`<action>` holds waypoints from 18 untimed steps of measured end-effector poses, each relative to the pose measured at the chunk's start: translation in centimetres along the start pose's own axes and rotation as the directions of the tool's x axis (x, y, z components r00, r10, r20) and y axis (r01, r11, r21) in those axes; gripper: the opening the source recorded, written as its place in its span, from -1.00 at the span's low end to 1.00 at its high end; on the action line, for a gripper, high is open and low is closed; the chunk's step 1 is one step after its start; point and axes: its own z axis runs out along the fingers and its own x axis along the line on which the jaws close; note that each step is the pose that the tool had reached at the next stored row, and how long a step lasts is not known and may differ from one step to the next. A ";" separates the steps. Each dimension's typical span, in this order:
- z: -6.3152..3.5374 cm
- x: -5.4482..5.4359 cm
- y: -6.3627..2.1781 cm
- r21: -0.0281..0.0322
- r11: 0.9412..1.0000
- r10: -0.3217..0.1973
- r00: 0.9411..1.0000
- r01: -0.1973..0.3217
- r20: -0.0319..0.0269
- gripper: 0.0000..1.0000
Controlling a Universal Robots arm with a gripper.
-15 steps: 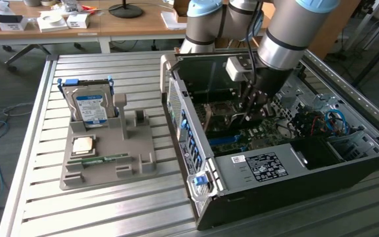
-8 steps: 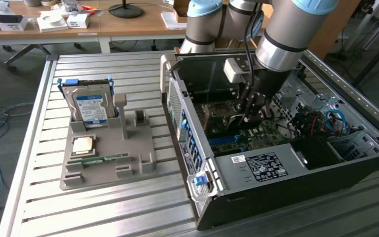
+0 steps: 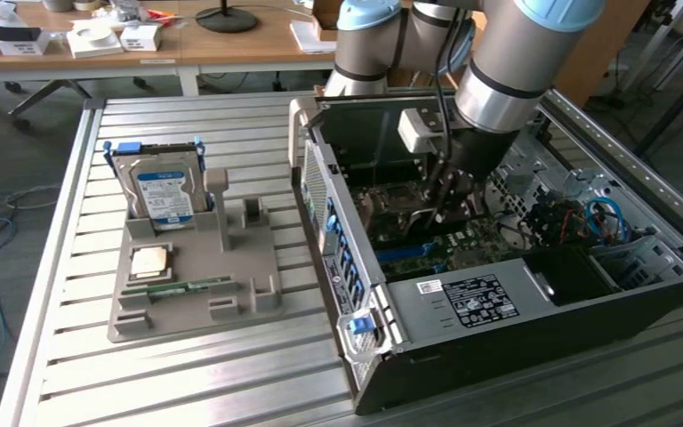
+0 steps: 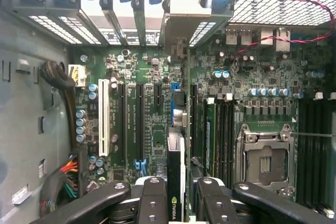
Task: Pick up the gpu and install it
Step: 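Insert the gpu into the slot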
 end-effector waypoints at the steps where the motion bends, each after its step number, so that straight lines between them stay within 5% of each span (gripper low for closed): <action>1: 0.05 0.0 0.07 0.000 1.000 0.000 1.000 0.000 0.000 -0.47; 18: 0.40 -0.1 0.19 0.000 1.000 0.000 1.000 0.000 -0.003 -0.47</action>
